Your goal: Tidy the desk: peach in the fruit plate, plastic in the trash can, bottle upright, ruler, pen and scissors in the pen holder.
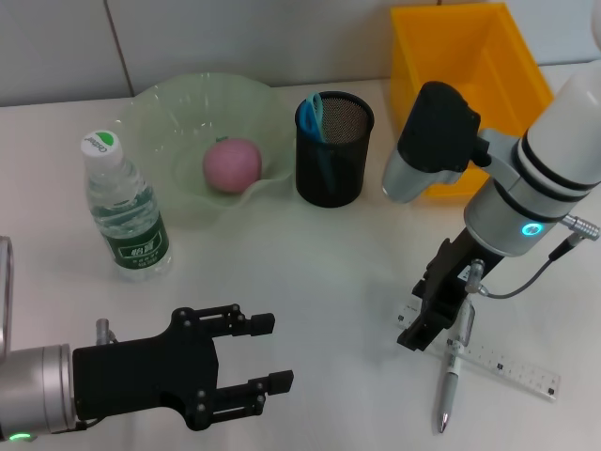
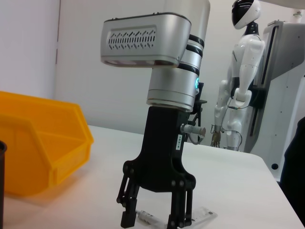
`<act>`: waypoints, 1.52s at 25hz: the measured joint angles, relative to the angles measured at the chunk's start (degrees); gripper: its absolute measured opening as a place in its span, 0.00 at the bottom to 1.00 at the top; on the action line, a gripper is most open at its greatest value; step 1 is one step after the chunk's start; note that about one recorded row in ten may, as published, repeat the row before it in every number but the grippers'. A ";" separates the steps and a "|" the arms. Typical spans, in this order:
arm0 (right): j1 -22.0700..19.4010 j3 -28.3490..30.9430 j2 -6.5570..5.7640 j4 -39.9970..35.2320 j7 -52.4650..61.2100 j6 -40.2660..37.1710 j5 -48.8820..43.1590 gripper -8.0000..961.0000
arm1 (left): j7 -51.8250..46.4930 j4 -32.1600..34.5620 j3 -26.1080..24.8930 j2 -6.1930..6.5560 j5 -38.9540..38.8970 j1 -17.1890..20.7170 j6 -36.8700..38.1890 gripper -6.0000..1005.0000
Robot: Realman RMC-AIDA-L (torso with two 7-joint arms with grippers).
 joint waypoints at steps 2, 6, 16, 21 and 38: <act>-0.04 -0.91 0.00 -0.09 0.90 0.55 -0.01 0.66 | 0.04 -0.04 -0.01 0.01 0.01 0.01 0.00 0.64; -0.06 -1.86 0.00 -0.37 1.71 0.77 -0.03 0.65 | 0.08 -0.05 -0.01 0.09 0.04 0.03 0.00 0.64; -0.11 -4.50 0.05 -1.31 3.09 0.92 -0.03 0.65 | 0.12 -0.05 0.10 0.20 0.09 -0.02 -0.01 0.64; -0.11 -4.66 0.08 -0.95 3.12 1.57 -0.03 0.65 | 0.12 -0.05 0.22 0.20 0.09 -0.16 -0.36 0.64; -0.07 -7.48 0.08 -1.02 4.48 2.47 0.07 0.49 | 0.12 0.22 0.15 0.28 0.08 -0.30 -0.81 0.64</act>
